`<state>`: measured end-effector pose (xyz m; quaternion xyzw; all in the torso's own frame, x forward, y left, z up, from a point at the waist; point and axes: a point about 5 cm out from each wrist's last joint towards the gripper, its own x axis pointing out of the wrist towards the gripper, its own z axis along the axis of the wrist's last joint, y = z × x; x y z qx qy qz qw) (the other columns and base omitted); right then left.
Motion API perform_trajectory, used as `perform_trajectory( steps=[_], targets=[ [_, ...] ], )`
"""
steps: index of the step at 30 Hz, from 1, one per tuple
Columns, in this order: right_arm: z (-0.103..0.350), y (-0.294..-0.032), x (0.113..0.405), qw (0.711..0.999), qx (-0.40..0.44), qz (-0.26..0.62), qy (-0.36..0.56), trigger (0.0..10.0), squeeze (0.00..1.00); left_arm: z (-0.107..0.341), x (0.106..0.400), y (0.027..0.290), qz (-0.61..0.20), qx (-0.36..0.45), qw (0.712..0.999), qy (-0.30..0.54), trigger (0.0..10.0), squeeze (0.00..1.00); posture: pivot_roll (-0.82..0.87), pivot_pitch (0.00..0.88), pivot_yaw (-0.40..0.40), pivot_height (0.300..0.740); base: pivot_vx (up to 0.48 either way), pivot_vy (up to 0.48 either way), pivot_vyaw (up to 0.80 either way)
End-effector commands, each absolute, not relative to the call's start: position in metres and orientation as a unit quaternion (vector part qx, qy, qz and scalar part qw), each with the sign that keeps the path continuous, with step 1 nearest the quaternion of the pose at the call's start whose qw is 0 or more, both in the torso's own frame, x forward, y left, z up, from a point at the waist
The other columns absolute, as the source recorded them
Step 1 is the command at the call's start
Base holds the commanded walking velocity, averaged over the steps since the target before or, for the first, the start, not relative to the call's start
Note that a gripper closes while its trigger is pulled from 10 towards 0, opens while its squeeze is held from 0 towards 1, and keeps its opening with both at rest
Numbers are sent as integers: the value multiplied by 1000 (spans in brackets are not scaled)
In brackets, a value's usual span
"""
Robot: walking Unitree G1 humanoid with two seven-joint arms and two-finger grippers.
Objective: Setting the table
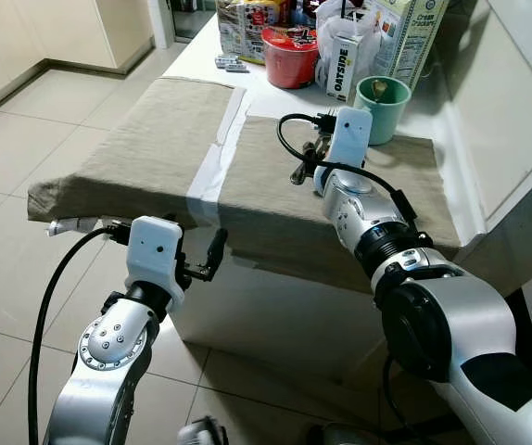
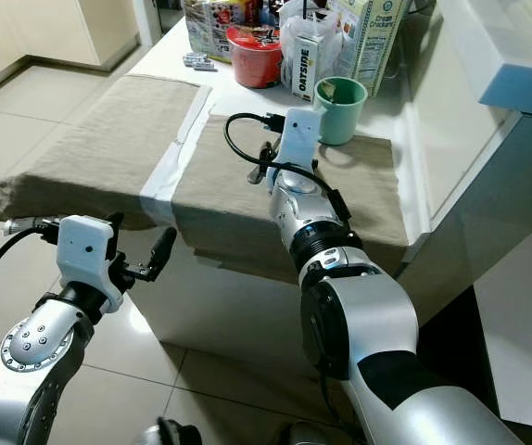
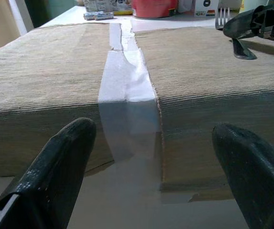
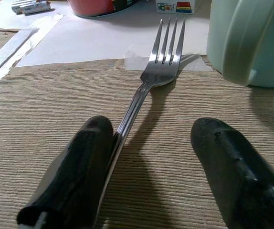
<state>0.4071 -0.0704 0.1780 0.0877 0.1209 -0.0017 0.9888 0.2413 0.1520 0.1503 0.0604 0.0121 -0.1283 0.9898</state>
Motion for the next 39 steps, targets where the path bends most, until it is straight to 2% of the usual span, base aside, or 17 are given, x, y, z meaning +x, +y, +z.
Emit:
perform_trajectory(
  steps=[1, 17, 18, 20, 22, 23, 24, 25, 27, 32, 36, 39],
  targets=[
    [147, -68, 397, 978, 88, 2, 188, 0, 0, 155, 239, 151, -131, 57, 990, 5, 10000, 0, 31, 145, -3, 740, 0, 0, 0],
    [149, -66, 397, 979, 98, 12, 177, 0, 43, 156, 240, 150, -132, 53, 990, 8, 10000, 0, 26, 157, 3, 740, 0, 0, 0],
    [150, -65, 397, 980, 97, 18, 173, 0, 122, 155, 240, 149, -133, 52, 990, 9, 10000, 0, 25, 159, 3, 740, 0, 0, 0],
    [152, -64, 398, 981, 93, 22, 168, 0, 122, 155, 240, 149, -134, 52, 990, 9, 10000, 0, 23, 159, 4, 740, 0, 0, 0],
    [157, -60, 399, 984, 84, 38, 154, 0, 216, 155, 241, 148, -135, 51, 990, 9, 10000, 0, 21, 159, 5, 740, 0, 0, 0],
    [157, -60, 399, 984, 84, 38, 154, 0, 216, 155, 241, 148, -135, 51, 990, 9, 10000, 0, 21, 159, 5, 740, 0, 0, 0],
    [163, -59, 401, 987, 78, 43, 137, 0, 239, 155, 241, 148, -135, 50, 990, 9, 10000, 0, 21, 160, 5, 740, 0, 0, 0],
    [170, -56, 402, 989, 73, 50, 122, 0, 314, 155, 241, 148, -135, 50, 990, 9, 10000, 0, 21, 160, 6, 740, 0, 0, 0],
    [182, -51, 404, 992, 64, 65, 91, 0, 349, 155, 241, 148, -135, 50, 990, 9, 10000, 0, 19, 160, 7, 740, 0, 0, 0],
    [220, -36, 407, 994, 33, 107, -13, 0, 353, 155, 241, 149, -134, 50, 990, 9, 10000, 0, 16, 159, 10, 740, 0, 0, 0],
    [230, -32, 407, 992, 28, 116, -38, 0, 353, 155, 241, 149, -134, 50, 990, 9, 10000, 0, 15, 158, 10, 740, 0, 0, 0],
    [246, -29, 407, 989, 20, 123, -73, 0, 396, 155, 242, 149, -135, 50, 990, 8, 10000, 0, 12, 154, 11, 740, 0, 0, 0]
  ],
)
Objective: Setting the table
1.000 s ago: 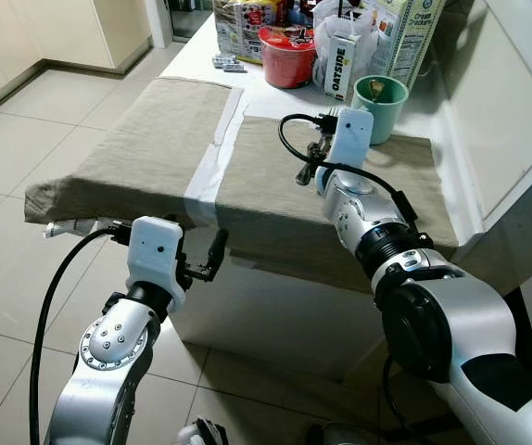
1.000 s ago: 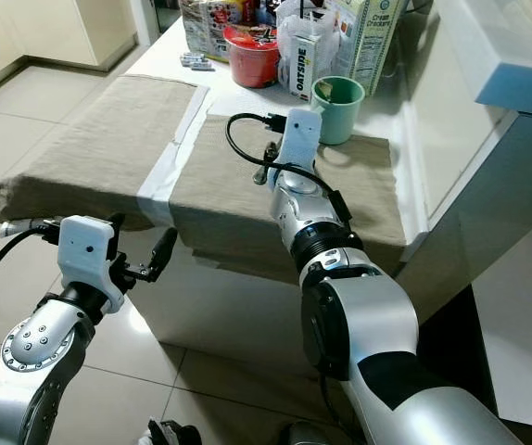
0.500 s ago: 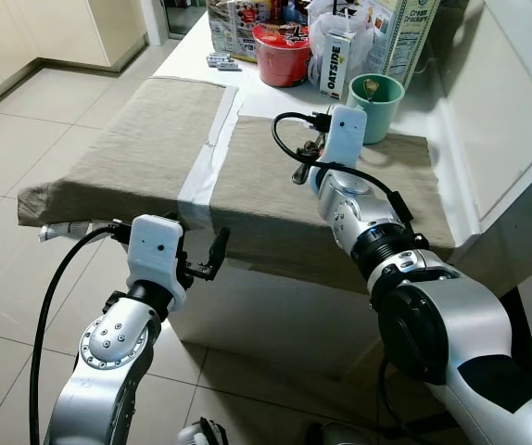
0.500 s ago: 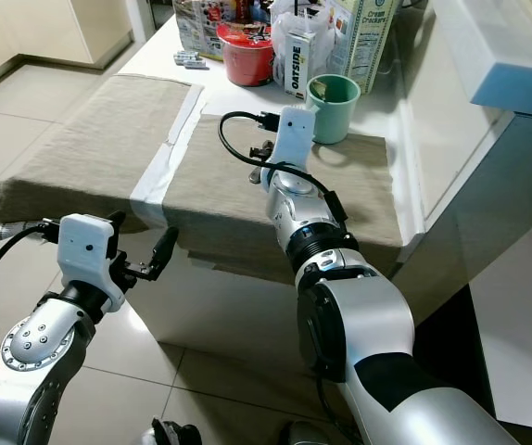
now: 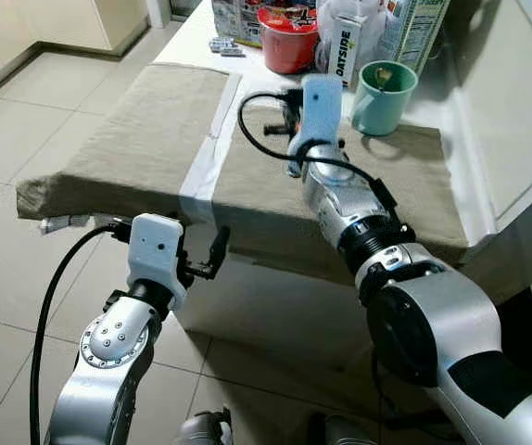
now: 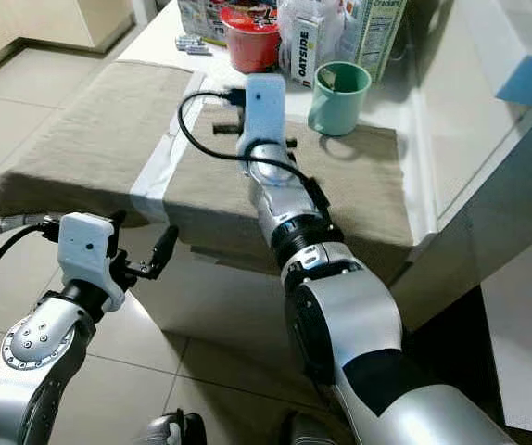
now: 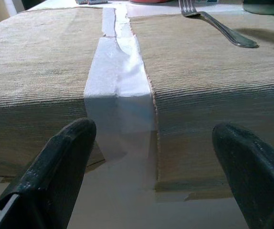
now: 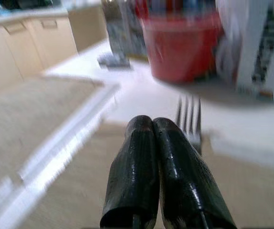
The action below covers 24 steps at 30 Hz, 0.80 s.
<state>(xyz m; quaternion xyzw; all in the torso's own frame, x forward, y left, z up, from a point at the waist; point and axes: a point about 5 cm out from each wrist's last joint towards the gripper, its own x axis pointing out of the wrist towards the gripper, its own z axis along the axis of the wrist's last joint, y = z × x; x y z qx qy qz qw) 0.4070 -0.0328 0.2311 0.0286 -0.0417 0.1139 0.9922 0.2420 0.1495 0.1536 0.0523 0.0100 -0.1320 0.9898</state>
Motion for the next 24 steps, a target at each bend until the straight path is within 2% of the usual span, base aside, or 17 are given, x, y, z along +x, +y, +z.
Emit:
perform_trajectory(
  steps=[1, 10, 11, 12, 13, 14, 15, 24],
  targets=[
    [249, -29, 407, 989, 18, 123, -80, 0, 396, 155, 243, 148, -135, 50, 990, 8, 10000, 0, 11, 153, 11, 740, 0, 0, 0],
    [258, -33, 406, 985, -10, 119, -127, 0, 404, 156, 245, 148, -134, 53, 990, 4, 10000, 0, 12, 144, 13, 740, 0, 0, 0],
    [254, -33, 406, 986, -18, 119, -119, 0, 271, 156, 245, 148, -133, 52, 990, 3, 10000, 0, 11, 142, 14, 740, 0, 0, 0],
    [246, -34, 406, 988, -11, 117, -98, 0, 216, 156, 245, 148, -133, 52, 990, 3, 10000, 0, 9, 139, 15, 740, 0, 0, 0],
    [246, -34, 406, 988, -11, 117, -98, 0, 216, 156, 245, 148, -133, 52, 990, 3, 10000, 0, 9, 139, 15, 740, 0, 0, 0],
    [238, -37, 407, 991, -1, 106, -79, 1490, 792, 156, 245, 148, -133, 53, 990, 3, 10000, 0, 9, 136, 14, 740, 0, 0, 0],
    [233, -38, 407, 992, 7, 107, -64, 10000, 1000, 156, 246, 148, -133, 53, 990, 3, 10000, 0, 9, 134, 15, 740, 0, 0, 0],
    [236, -37, 407, 991, -6, 110, -72, 10000, 1000, 157, 249, 148, -130, 49, 990, -1, 10000, 0, 5, 120, 11, 740, 0, 0, 0]
  ],
)
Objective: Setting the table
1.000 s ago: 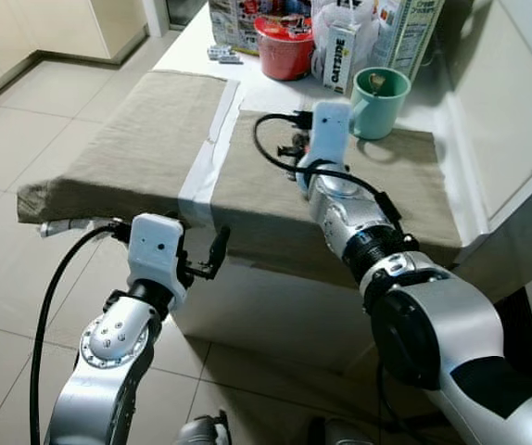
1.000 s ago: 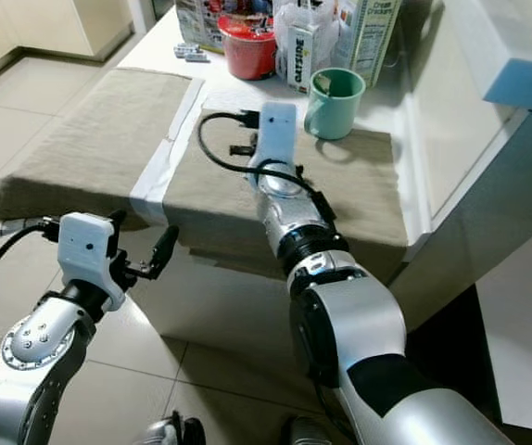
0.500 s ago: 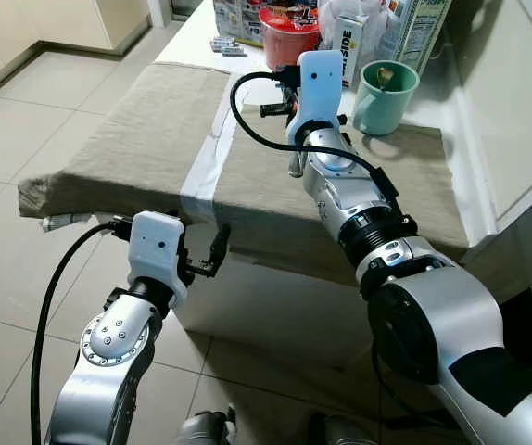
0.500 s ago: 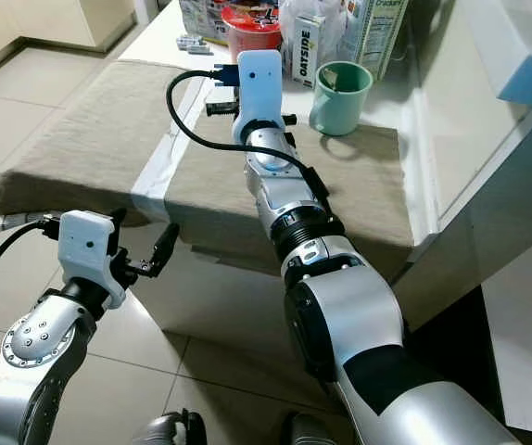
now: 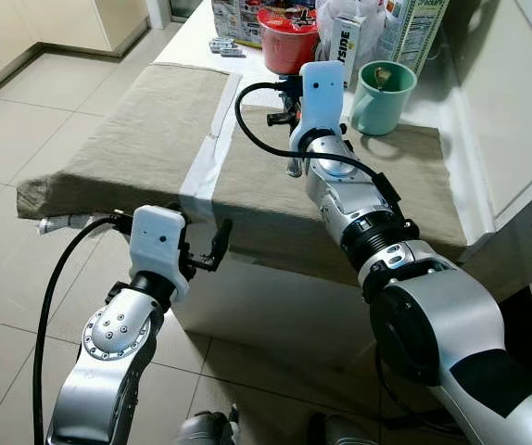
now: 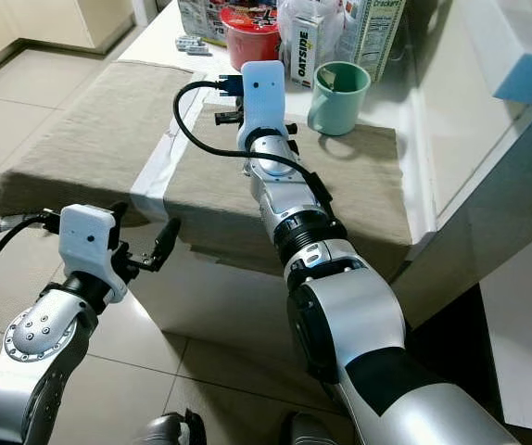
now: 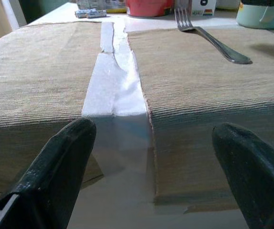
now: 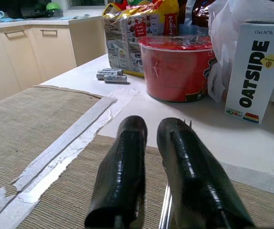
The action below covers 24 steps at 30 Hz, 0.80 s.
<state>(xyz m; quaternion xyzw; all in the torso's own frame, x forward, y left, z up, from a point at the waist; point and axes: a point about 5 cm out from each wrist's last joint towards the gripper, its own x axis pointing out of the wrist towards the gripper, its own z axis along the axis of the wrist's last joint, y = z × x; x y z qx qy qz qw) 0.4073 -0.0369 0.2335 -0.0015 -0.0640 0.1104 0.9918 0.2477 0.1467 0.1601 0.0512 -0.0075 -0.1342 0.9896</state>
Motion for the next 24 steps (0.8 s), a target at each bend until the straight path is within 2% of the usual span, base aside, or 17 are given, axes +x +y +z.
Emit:
perform_trajectory(
  steps=[1, 24],
  targets=[
    [237, -36, 407, 990, -11, 111, -81, 10000, 1000, 157, 250, 147, -128, 47, 991, -1, 10000, 0, 2, 117, 10, 740, 0, 0, 0],
    [235, -35, 405, 988, -21, 121, -91, 10000, 1000, 156, 253, 144, -125, 48, 991, -7, 10000, 0, -4, 114, 6, 740, 0, 0, 0]
  ],
)
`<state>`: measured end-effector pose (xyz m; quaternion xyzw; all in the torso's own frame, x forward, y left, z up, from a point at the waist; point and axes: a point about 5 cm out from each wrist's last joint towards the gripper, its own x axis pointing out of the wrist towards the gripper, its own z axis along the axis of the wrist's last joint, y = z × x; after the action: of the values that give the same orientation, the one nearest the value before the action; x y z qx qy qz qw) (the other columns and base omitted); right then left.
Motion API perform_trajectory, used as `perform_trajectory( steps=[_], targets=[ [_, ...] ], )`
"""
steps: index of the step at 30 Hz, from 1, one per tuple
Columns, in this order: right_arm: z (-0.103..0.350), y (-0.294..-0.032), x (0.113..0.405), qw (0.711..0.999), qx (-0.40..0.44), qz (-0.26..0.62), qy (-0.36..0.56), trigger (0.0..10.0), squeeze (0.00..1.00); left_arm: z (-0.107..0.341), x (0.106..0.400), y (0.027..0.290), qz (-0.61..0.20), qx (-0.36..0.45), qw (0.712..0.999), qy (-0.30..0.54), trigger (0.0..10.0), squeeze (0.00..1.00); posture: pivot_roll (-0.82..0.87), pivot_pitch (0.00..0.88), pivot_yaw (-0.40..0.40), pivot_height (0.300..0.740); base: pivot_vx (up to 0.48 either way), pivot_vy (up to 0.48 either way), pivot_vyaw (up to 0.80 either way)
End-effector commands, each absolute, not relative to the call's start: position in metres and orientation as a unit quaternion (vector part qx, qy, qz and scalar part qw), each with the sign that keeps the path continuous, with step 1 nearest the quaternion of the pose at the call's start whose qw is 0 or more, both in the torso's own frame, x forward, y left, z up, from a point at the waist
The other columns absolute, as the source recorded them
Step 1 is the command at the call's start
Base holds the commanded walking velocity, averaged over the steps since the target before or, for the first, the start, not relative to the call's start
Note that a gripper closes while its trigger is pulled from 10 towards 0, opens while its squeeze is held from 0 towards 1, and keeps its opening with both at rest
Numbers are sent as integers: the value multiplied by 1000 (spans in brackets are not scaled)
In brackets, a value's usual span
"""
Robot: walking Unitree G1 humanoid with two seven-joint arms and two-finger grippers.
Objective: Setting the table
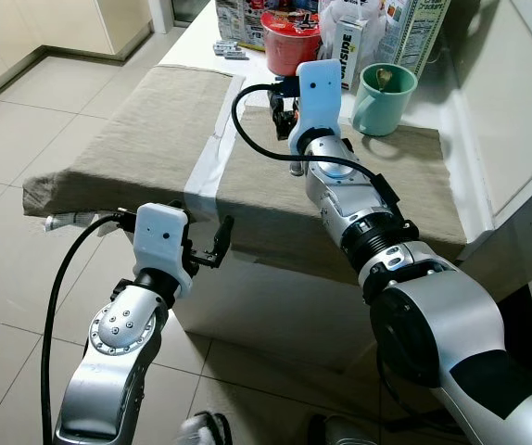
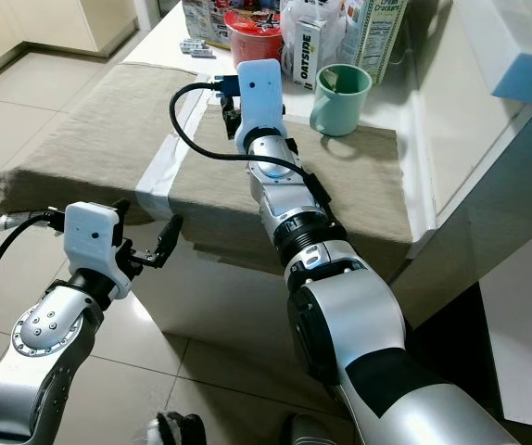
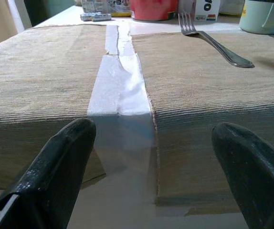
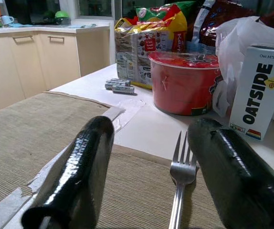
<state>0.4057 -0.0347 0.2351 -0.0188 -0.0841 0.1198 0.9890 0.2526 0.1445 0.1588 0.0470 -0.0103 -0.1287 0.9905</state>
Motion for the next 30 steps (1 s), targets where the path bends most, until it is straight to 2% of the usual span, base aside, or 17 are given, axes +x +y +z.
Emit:
perform_trajectory(
  steps=[1, 22, 23, 30],
  targets=[
    [235, -35, 405, 988, -21, 121, -91, 10000, 1000, 156, 253, 144, -125, 48, 991, -7, 10000, 0, -4, 114, 6, 740, 0, 0, 0],
    [243, -45, 409, 991, -24, 91, -96, 10000, 1000, 155, 255, 144, -126, 49, 991, -6, 10000, 0, -9, 113, 11, 740, 0, 0, 0],
    [246, -46, 410, 991, -21, 90, -94, 10000, 0, 155, 254, 143, -126, 49, 991, -4, 10000, 0, -4, 115, 14, 740, 0, 0, 0],
    [252, -51, 415, 995, -6, 66, -69, 10000, 0, 152, 246, 146, -127, 51, 991, 6, 10000, 0, 31, 128, 18, 740, 0, 0, 0]
  ],
)
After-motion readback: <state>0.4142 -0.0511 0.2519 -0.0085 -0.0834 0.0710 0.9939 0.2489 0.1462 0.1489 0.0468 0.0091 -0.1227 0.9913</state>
